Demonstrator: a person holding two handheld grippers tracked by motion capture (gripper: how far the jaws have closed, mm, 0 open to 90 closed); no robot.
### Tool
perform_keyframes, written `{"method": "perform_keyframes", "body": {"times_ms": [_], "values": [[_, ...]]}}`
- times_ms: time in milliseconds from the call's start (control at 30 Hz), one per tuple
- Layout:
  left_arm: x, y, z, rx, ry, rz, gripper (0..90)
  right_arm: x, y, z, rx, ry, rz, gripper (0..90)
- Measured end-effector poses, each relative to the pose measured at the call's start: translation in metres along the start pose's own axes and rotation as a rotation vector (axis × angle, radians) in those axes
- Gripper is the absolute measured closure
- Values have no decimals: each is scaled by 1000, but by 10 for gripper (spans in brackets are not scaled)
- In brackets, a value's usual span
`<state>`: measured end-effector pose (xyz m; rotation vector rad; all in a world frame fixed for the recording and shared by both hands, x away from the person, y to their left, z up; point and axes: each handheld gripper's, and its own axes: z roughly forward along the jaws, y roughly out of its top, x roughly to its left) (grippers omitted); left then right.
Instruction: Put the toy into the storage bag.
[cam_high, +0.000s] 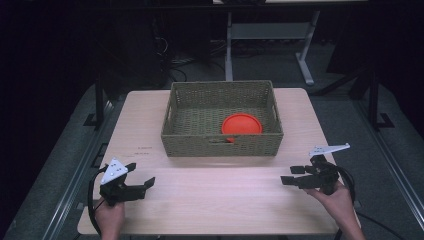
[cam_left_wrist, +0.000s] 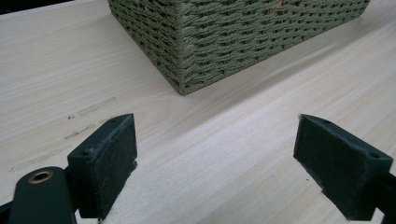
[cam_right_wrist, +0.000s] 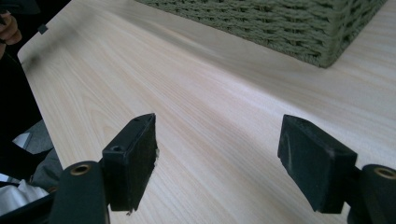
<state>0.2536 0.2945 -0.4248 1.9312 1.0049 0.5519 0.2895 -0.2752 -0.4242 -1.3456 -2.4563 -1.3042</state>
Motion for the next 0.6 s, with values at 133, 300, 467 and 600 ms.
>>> {"method": "perform_keyframes", "body": {"times_ms": [133, 300, 467, 600], "values": [[-1, 0, 0, 5, -2, 3, 128, -2, -10, 1, -6, 2, 4, 275], [2, 0, -1, 0, -2, 1, 128, -2, -24, 2, -43, 1, 15, 276], [1, 1, 0, -7, -6, -1, 128, -2, -46, 4, -149, 20, 42, 266], [1, 3, 3, -4, -10, 16, 128, -2, -56, 5, -194, 4, 58, 261]]}}
